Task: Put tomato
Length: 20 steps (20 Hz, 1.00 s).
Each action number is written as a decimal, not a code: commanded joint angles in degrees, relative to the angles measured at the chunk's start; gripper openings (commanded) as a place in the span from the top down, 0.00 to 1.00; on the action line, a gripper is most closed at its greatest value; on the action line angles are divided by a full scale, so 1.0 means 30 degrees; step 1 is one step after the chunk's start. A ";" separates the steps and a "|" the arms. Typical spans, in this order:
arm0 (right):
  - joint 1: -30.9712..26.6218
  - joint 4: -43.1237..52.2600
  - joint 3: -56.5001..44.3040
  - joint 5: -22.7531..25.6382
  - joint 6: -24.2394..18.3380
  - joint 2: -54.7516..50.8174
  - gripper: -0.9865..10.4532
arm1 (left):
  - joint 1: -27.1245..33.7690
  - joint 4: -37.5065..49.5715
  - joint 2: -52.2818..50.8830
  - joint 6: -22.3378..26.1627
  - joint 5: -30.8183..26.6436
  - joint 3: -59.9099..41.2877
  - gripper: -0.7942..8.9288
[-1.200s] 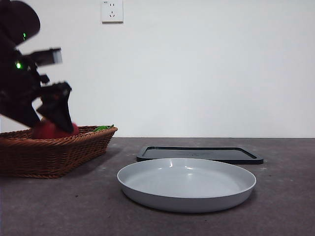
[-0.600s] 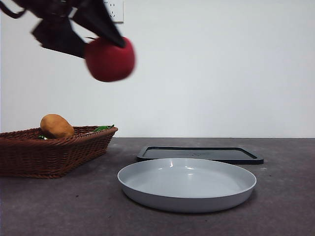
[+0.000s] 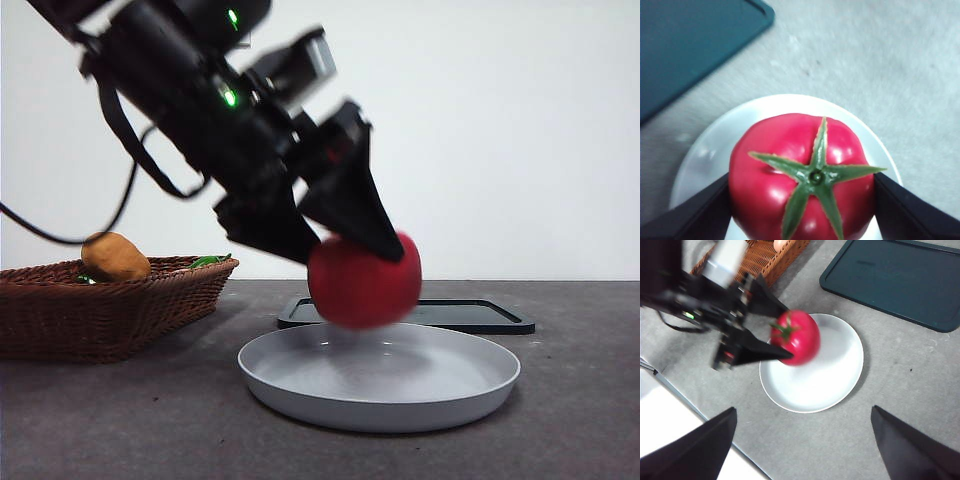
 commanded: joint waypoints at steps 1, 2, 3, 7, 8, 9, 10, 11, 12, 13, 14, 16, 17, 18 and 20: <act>0.0109 0.0182 0.0357 0.0029 -0.0095 0.0153 0.54 | -0.0277 0.0707 0.1035 -0.0029 0.0044 0.0350 0.66; 0.0109 0.0182 0.0357 0.0036 -0.0095 0.0153 0.54 | -0.0291 0.0969 0.1341 -0.0029 0.0044 0.0350 0.66; 0.0109 0.0182 0.0357 0.0036 -0.0095 0.0160 0.54 | -0.0291 0.1180 0.1625 -0.0029 0.0044 0.0350 0.66; 0.0109 0.0182 0.0357 0.0095 -0.0095 0.0160 0.54 | -0.0291 0.1209 0.2215 -0.0022 0.0044 0.0350 0.66; 0.0109 0.0182 0.0357 0.0102 -0.0095 0.0160 0.54 | -0.0291 0.1217 0.2237 -0.0022 0.0044 0.0350 0.66; 0.0109 0.0182 0.0357 0.0102 -0.0095 0.0160 0.54 | -0.0291 0.1209 0.2244 -0.0022 0.0044 0.0350 0.66; 0.0109 0.0182 0.0357 0.0102 -0.0095 0.0160 0.54 | -0.0291 0.1209 0.2244 -0.0029 0.0044 0.0350 0.65; 0.0109 0.0182 0.0357 0.0102 -0.0095 0.0160 0.54 | -0.0291 0.1195 0.2244 -0.0080 0.0051 0.0350 0.60; 0.0109 0.0182 0.0357 0.0102 -0.0095 0.0160 0.54 | -0.0291 0.1180 0.2244 -0.0124 0.0044 0.0350 0.53; 0.0109 0.0182 0.0357 0.0102 -0.0095 0.0160 0.54 | -0.0291 0.1180 0.2237 -0.0117 0.0044 0.0350 0.47; 0.0109 0.0182 0.0357 0.0102 -0.0095 0.0160 0.54 | -0.0291 0.1180 0.2237 -0.0124 0.0051 0.0350 0.46; 0.0109 0.0182 0.0357 0.0102 -0.0095 0.0160 0.54 | -0.0291 0.1180 0.2215 -0.0350 0.0051 0.0357 0.46; 0.0109 0.0182 0.0357 0.0102 -0.0102 0.0160 0.54 | -0.0291 0.1173 0.2157 -0.0605 0.0051 0.0393 0.46; 0.0109 0.0182 0.0357 0.0102 -0.0095 0.0160 0.54 | -0.0291 0.1180 0.2084 -0.0627 0.0051 0.0401 0.46; 0.0109 0.0182 0.0357 0.0102 -0.0095 0.0160 0.54 | -0.0291 0.1151 0.1843 -0.0627 0.0051 0.0423 0.45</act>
